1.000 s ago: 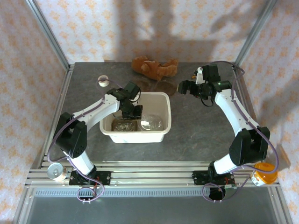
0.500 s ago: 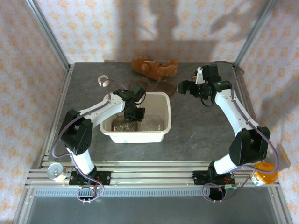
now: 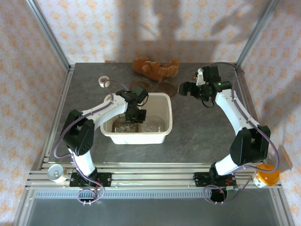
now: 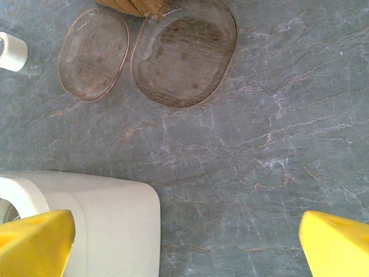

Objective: Place the plates into the plastic bin on the countertop

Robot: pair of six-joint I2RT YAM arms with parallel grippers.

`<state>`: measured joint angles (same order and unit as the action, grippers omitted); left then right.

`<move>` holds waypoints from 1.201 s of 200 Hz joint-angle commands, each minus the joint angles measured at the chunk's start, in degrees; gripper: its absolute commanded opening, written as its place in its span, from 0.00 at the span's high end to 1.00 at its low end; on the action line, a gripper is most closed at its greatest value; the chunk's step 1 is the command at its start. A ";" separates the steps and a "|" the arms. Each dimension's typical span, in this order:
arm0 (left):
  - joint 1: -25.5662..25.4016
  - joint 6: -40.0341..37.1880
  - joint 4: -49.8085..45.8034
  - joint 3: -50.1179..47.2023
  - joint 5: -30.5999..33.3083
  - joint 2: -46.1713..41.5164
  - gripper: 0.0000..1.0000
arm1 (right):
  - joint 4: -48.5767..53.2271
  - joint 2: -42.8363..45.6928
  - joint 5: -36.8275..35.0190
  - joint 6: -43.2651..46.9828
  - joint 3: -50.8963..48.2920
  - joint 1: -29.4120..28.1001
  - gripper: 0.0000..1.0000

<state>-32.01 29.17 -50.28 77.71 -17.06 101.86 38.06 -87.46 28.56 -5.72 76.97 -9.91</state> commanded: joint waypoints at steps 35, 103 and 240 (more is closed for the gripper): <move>-0.17 0.97 -3.44 2.92 4.05 -1.07 0.77 | -0.47 -0.97 0.92 0.92 0.04 0.22 0.01; -0.18 0.37 -6.06 8.66 9.25 -6.23 0.57 | -0.71 -1.02 0.47 1.30 0.28 0.60 0.01; 18.75 -3.05 -15.47 13.26 9.35 -18.33 0.41 | 4.29 -12.22 -0.14 -0.17 3.26 -0.88 0.01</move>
<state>-17.50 27.11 -62.02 91.77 -7.03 86.98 39.64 -96.99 28.86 -5.34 77.19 -9.85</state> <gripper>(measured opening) 0.583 0.993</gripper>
